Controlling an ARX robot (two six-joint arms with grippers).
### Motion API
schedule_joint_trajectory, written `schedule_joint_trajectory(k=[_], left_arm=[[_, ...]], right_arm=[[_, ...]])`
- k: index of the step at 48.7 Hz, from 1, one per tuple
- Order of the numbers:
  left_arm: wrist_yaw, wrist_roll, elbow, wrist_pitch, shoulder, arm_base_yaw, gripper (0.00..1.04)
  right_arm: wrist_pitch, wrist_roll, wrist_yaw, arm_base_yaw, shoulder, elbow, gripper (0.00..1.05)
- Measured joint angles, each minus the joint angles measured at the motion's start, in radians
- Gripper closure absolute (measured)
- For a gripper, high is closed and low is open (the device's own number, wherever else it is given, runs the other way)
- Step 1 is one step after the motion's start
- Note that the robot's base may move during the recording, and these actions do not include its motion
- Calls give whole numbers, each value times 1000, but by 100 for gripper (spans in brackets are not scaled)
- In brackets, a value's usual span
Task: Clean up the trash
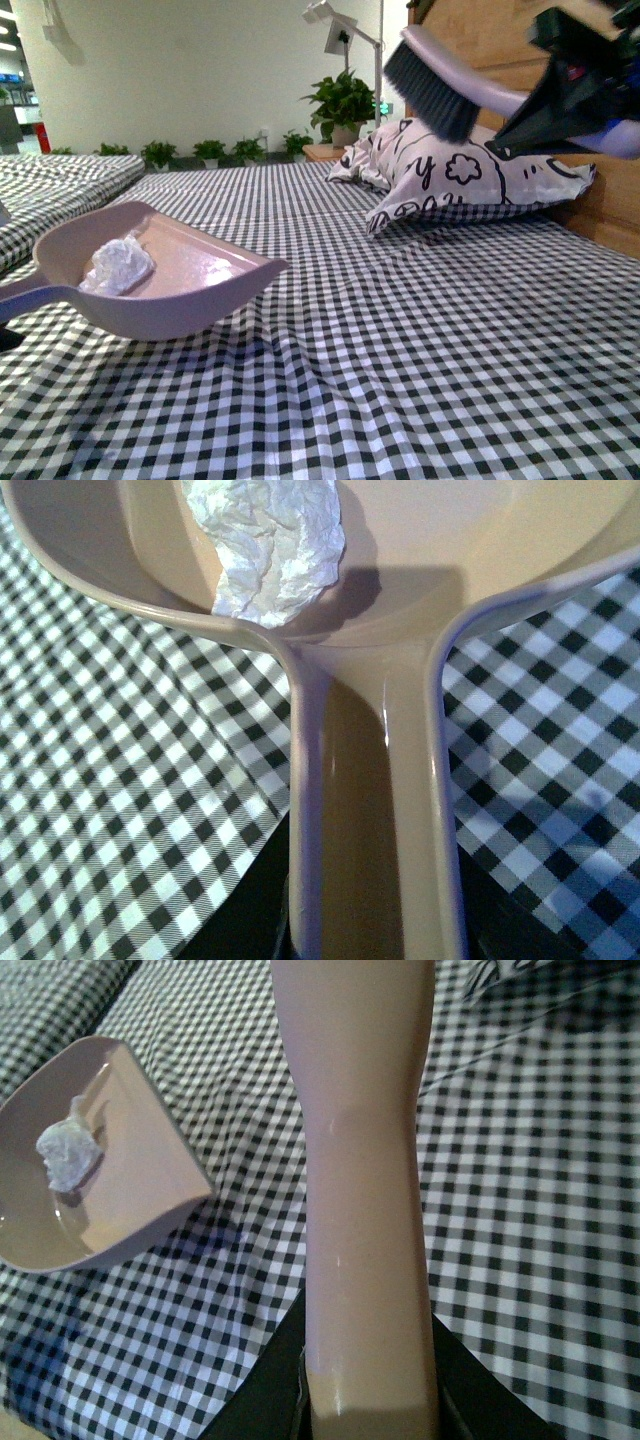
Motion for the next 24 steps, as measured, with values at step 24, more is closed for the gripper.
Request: schedule_joint_trajectory(k=[24], left_arm=[[-343, -331, -9, 209, -230, -11, 80]], right_arm=[[-46, 129, -134, -201, -339, -62, 86]])
